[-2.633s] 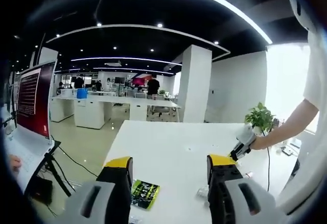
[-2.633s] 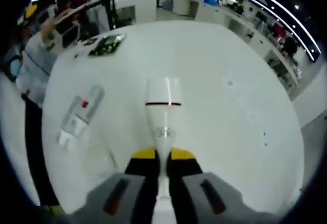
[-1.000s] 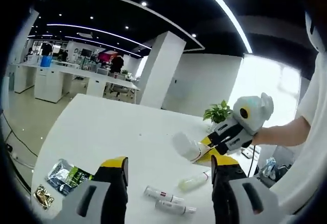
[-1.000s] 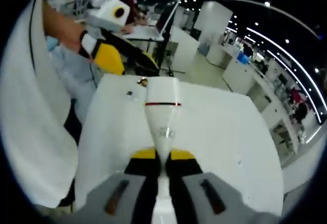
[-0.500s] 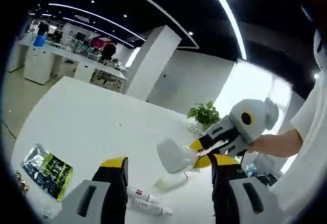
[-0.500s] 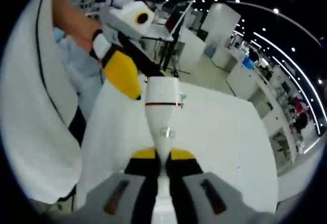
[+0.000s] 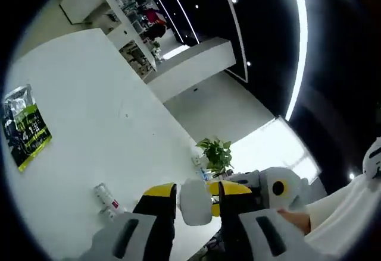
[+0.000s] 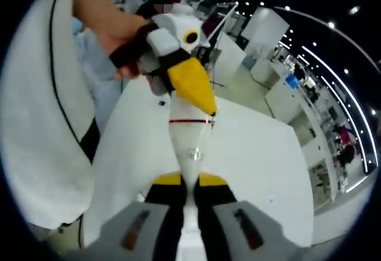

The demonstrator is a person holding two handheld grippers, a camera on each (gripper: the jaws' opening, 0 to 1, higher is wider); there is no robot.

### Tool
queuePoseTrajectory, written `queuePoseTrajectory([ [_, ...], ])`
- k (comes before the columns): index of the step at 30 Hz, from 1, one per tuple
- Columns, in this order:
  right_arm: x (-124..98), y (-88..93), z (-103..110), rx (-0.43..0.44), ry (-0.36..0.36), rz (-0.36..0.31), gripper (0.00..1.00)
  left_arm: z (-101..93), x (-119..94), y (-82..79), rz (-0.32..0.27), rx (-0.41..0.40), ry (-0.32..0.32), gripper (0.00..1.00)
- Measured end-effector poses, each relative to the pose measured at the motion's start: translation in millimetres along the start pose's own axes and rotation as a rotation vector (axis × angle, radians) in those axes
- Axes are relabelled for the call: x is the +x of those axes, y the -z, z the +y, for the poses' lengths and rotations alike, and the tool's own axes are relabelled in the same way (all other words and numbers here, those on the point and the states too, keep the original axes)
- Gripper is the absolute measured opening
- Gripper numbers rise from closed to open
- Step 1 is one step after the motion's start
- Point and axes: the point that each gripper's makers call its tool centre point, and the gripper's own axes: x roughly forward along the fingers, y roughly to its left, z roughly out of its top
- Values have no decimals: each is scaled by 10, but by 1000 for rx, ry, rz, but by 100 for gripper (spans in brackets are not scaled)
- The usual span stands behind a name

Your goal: Arrange the skincare products in the storage area until every visible bottle or jar stands upright without overlapping.

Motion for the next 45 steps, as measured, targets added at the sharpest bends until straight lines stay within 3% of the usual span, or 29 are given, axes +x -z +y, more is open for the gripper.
queuePoseTrajectory([
  [4,32,4,28,-21,-12,12,4,36,30,100,45,-37,-4,23],
  [18,106,66,169,-15,-102,44,6,144,-6,221,96,-151,-17,21],
  [26,169,55,171,10,-114,52,8,213,-37,168,39,-258,-31,19],
  [34,252,41,194,-20,-136,42,11,329,-73,139,-5,-336,-53,18],
  [37,282,43,211,48,-148,39,12,367,-77,164,-6,-352,-54,18],
  [41,303,30,195,49,-129,22,19,418,-101,148,-40,-403,-55,18],
  [45,323,42,196,106,-136,7,25,476,-126,134,-59,-414,-70,18],
])
